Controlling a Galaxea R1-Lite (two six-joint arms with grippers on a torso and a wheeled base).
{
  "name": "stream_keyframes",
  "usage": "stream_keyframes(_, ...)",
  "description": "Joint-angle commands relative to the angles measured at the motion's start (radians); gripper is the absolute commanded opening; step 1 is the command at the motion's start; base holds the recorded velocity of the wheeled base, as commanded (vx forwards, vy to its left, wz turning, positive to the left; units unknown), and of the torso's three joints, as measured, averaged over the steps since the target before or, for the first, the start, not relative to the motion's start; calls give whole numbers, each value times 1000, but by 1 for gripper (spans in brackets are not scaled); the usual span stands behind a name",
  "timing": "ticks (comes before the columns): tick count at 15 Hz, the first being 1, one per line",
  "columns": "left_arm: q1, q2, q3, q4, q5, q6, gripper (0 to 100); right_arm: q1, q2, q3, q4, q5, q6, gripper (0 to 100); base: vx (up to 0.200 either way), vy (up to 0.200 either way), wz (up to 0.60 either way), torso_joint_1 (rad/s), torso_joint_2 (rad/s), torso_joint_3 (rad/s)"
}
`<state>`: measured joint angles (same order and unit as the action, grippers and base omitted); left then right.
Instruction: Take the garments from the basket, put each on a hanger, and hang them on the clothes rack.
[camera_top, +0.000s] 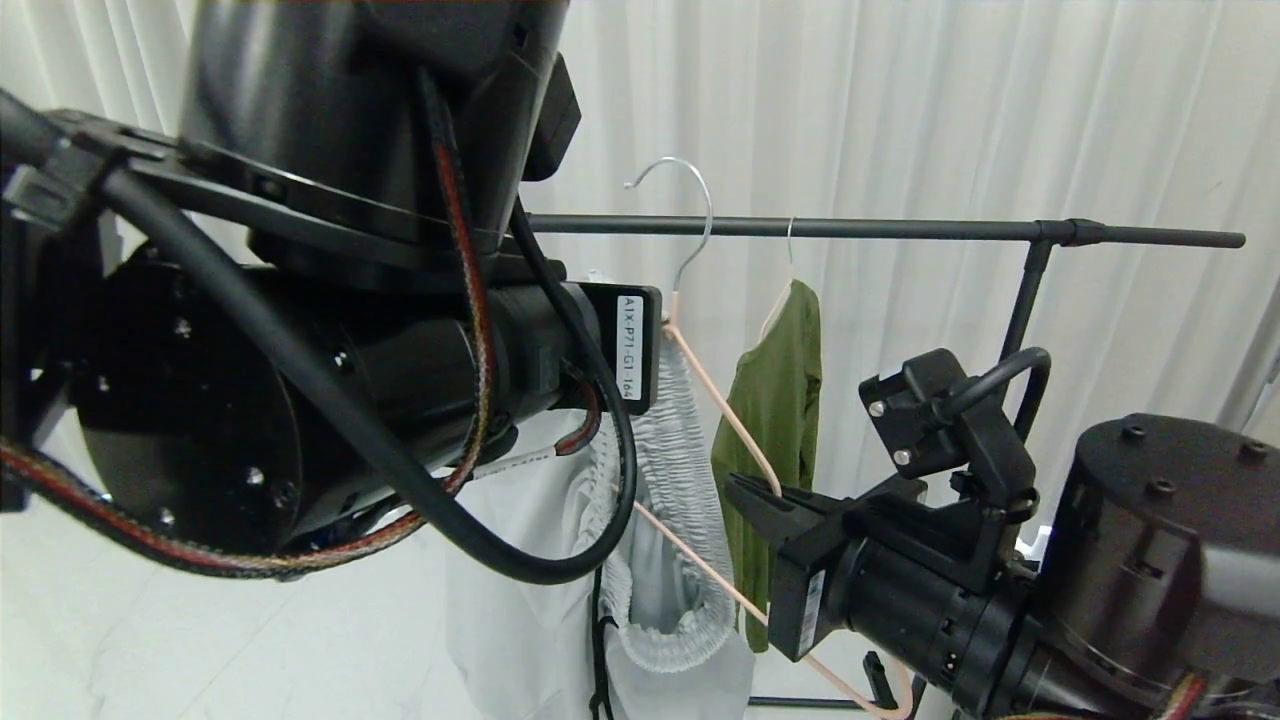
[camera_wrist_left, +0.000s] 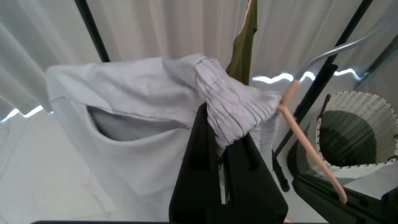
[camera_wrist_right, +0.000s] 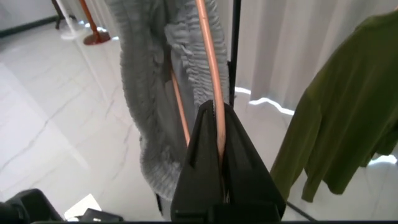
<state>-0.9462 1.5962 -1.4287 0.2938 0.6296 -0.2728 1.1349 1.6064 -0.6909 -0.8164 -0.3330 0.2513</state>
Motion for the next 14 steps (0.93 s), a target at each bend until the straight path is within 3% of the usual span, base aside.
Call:
stream_keyframes(1, 0, -2, 1, 1, 1, 0, 0, 0, -5, -1, -9, 0, -7, 0, 0, 0, 0, 0, 0, 0)
stream_keyframes(9, -5, -1, 1, 1, 7, 0, 0, 9, -52, -1, -38, 0, -40, 0, 0, 0, 0, 0, 0, 0)
stream_keyframes(10, -11, -1, 1, 1, 7, 0, 100, 9, -56, -1, -41, 0, -40, 0, 0, 0, 0, 0, 0, 0)
stream_keyframes(14, -36, -10, 4, 1, 9, 0, 100, 9, -60, -1, -64, 2, -46, 0, 0, 0, 0, 0, 0, 0)
